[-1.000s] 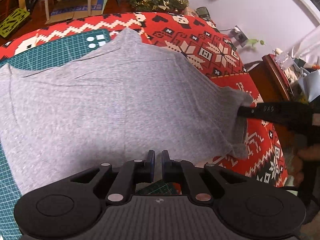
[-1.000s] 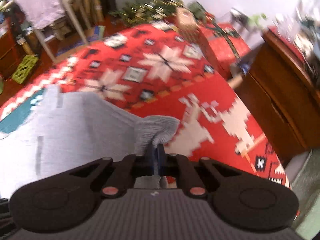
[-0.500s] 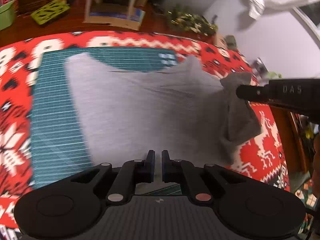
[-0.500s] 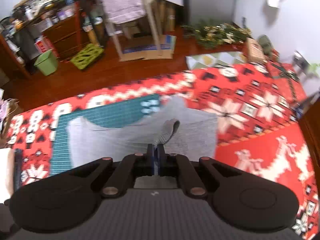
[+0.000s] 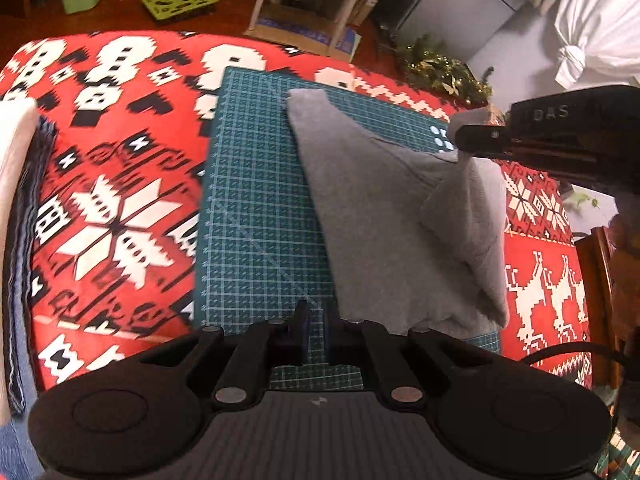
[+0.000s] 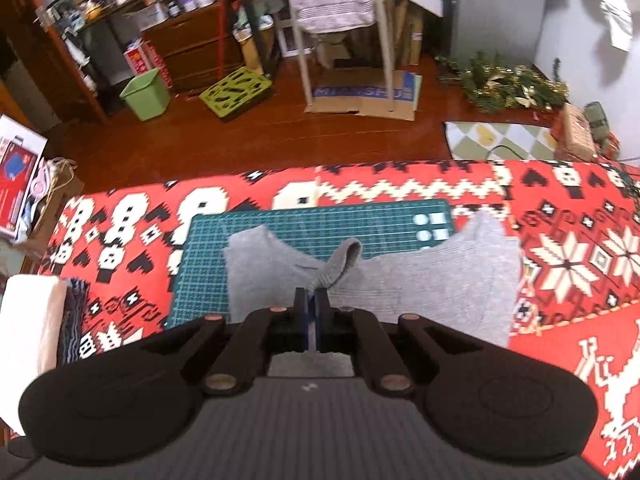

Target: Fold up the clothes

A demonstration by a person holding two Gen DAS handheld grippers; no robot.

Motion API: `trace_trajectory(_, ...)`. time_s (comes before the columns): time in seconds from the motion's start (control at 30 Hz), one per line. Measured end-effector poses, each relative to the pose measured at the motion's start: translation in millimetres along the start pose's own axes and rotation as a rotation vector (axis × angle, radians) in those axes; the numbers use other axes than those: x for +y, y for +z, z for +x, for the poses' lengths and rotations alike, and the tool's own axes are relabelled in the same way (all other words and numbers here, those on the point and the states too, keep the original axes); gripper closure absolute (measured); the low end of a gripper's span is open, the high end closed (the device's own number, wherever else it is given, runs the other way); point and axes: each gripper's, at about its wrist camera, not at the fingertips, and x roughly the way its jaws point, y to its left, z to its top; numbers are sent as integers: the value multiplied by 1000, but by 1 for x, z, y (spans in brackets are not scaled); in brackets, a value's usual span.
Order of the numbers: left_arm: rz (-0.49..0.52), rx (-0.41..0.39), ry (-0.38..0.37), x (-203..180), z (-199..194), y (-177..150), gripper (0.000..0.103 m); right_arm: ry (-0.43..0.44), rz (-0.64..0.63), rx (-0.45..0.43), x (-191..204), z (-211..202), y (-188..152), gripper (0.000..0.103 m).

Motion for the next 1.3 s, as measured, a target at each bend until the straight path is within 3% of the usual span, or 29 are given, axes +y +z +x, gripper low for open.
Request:
trace_trajectory(0.3, -17, 16, 0, 7, 7, -3, 98, 54, -42, 43, 8, 24, -7, 98)
trace_trajectory(0.43, -10, 22, -3, 4, 9, -3, 98, 69, -55, 28, 5, 17, -11, 82)
trace_trajectory(0.57, -2, 24, -9, 0, 12, -3, 98, 62, -62, 43, -5, 4, -21, 82)
trace_trajectory(0.87, 10, 34, -27, -11, 19, -7, 98, 56, -126, 169, -23, -3, -69, 82)
trace_trajectory(1.07, 19, 50, -20, -12, 21, -13, 98, 90, -135, 144, -19, 21, -66, 74)
trace_trajectory(1.3, 19, 48, -8, -9, 19, -12, 96, 30, -121, 83, -25, 37, -42, 70)
